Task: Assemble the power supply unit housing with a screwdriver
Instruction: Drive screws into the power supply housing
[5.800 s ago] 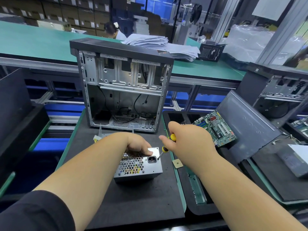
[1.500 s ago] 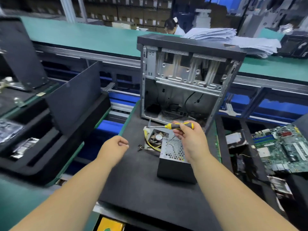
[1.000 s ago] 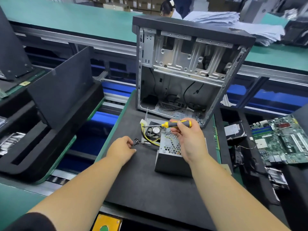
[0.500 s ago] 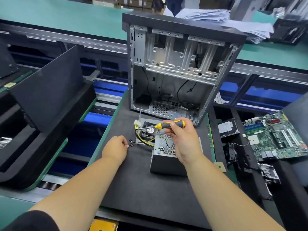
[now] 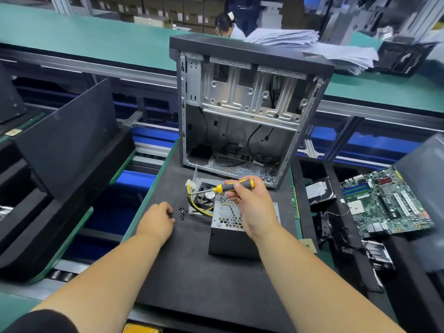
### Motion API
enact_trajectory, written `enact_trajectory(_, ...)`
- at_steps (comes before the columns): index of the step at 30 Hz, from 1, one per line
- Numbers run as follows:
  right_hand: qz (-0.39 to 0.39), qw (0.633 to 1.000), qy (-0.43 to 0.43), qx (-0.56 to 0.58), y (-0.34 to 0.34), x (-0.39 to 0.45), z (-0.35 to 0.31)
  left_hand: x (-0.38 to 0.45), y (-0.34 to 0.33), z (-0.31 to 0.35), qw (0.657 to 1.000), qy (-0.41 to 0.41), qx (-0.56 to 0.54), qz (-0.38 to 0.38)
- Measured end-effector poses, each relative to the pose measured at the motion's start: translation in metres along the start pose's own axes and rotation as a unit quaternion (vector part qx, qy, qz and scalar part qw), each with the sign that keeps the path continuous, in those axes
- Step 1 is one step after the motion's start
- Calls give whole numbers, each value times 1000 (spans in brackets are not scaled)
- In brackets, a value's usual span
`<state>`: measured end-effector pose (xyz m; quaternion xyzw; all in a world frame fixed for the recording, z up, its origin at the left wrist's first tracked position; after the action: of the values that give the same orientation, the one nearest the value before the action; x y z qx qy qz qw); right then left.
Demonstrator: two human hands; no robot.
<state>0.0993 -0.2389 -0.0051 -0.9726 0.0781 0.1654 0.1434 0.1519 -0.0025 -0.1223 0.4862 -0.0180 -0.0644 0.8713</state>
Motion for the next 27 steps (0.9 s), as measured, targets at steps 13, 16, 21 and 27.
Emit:
enact_trajectory(13,5,997,-26,77,2,2,-4,-5,11,7,955,78,-264,114)
enact_trajectory(16,3,993,-32,117,8,1,-11,-11,32,21,885,77,-440,131)
enact_trajectory(21,-7,994,32,107,21,-14,-41,-25,71,67,803,24,-582,128)
enact_trajectory(27,-21,988,131,73,44,-51,-86,-48,81,138,733,-24,-677,62)
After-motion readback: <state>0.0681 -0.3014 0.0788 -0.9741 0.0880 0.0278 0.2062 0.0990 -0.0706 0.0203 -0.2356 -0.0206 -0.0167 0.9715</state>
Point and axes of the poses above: each hand's wrist, its own x-axis towards the middle knuckle, its own y-axis out of the back of the hand, z = x × y, the point moved 3 cm from there along x, towards the middle knuckle, and after that the axes turned 15 degrees about -y, right-handed, at the moved point
